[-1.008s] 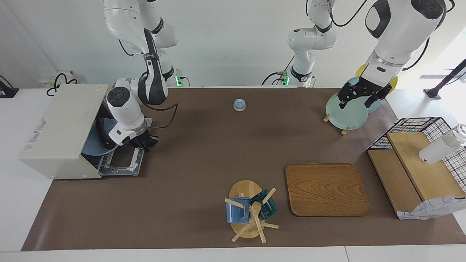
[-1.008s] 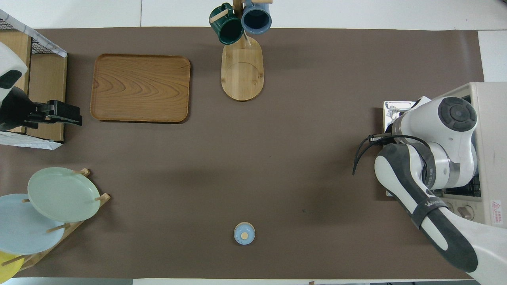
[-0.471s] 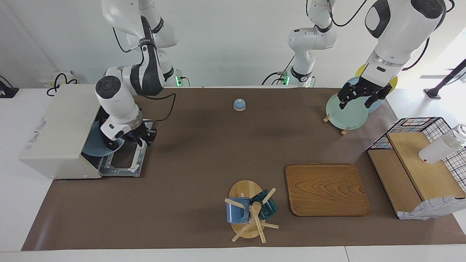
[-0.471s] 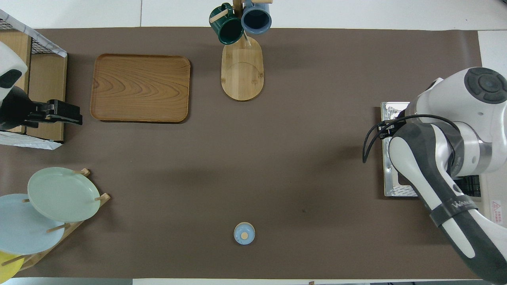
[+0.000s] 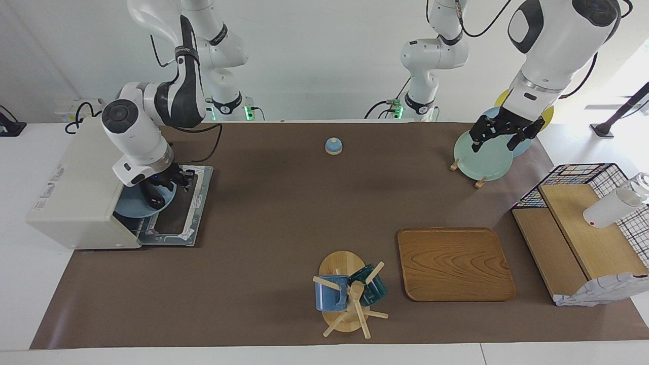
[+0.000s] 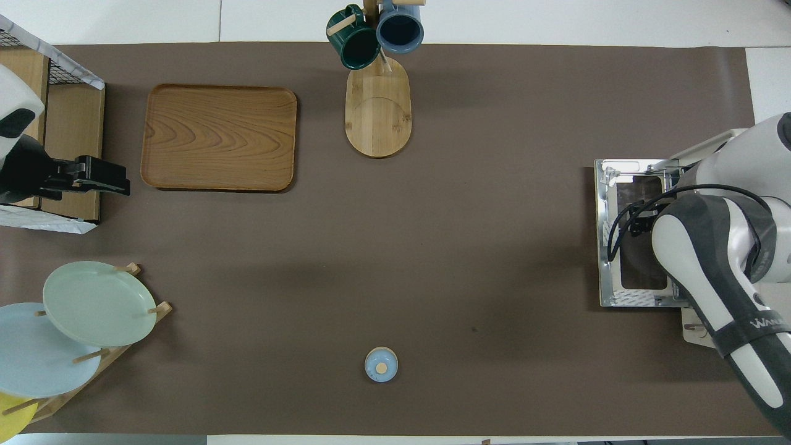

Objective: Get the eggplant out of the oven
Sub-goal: 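Grasp the blue plate and pull it out with the right gripper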

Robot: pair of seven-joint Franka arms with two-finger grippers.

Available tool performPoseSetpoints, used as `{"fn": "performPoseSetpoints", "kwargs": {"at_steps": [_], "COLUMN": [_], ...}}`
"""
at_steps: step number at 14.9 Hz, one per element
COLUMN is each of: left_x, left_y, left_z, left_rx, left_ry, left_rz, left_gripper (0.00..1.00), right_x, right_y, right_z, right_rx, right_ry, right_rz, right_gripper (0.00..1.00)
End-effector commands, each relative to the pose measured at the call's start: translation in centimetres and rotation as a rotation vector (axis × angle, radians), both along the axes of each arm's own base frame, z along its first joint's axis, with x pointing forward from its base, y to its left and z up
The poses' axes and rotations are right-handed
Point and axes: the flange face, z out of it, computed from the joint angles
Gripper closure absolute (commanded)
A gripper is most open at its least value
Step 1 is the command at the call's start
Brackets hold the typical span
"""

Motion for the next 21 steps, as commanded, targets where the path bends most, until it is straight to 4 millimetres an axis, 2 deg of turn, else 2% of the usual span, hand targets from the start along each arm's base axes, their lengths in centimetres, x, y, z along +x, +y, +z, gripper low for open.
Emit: {"fn": "performPoseSetpoints", "kwargs": {"at_steps": [1, 4, 6, 7, 8, 9, 11, 12, 16, 18, 19, 21], "left_x": [-0.2, -0.3, -0.4, -0.4, -0.4, -0.3, -0.3, -0.2, 0.1, 0.0, 0.0, -0.2], "left_y": [0.1, -0.3, -0.2, -0.4, -0.7, -0.9, -0.9, -0.9, -1.1, -1.2, -1.2, -1.1], "left_z": [-0.1, -0.1, -0.4, -0.4, -0.4, -0.3, -0.3, -0.3, -0.9, -1.5, -1.7, -2.5], "left_rx": [-0.015, -0.016, -0.017, -0.017, -0.018, -0.02, -0.027, -0.028, -0.034, -0.033, -0.033, -0.031], "left_ry": [-0.003, -0.003, 0.005, 0.006, 0.004, -0.001, -0.008, -0.009, -0.006, 0.004, 0.002, 0.013], "left_rz": [0.006, -0.003, -0.001, -0.004, -0.009, -0.012, -0.011, -0.011, -0.012, -0.014, -0.013, -0.012], "left_gripper": [0.0, 0.0, 0.0, 0.0, 0.0, 0.0, 0.0, 0.0, 0.0, 0.0, 0.0, 0.0], "right_x": [-1.5, -1.8, -2.1, -2.1, -2.1, -2.0, -1.9, -1.6, -0.5, -0.1, 0.3, 0.3], "right_y": [-0.8, -1.6, -1.7, -1.8, -1.8, -1.6, -1.1, -0.2, 7.2, 14.3, 17.2, 22.6], "right_z": [-0.5, -1.1, -1.2, -1.1, -1.0, -1.0, -0.9, -0.7, 0.6, 2.0, 2.8, 2.7], "right_rx": [0.001, -0.006, -0.025, -0.061, -0.092, -0.101, -0.107, -0.108, -0.11, -0.11, -0.086, -0.03], "right_ry": [-0.027, -0.037, -0.033, -0.031, -0.028, -0.028, -0.029, -0.034, -0.075, -0.103, -0.123, -0.136], "right_rz": [0.067, 0.078, 0.095, 0.124, 0.152, 0.163, 0.18, 0.196, 0.194, 0.186, 0.131, 0.078], "right_gripper": [0.55, 0.59, 0.76, 0.81, 0.94, 1.0, 1.0, 1.0, 1.0, 1.0, 1.0, 1.0]}}
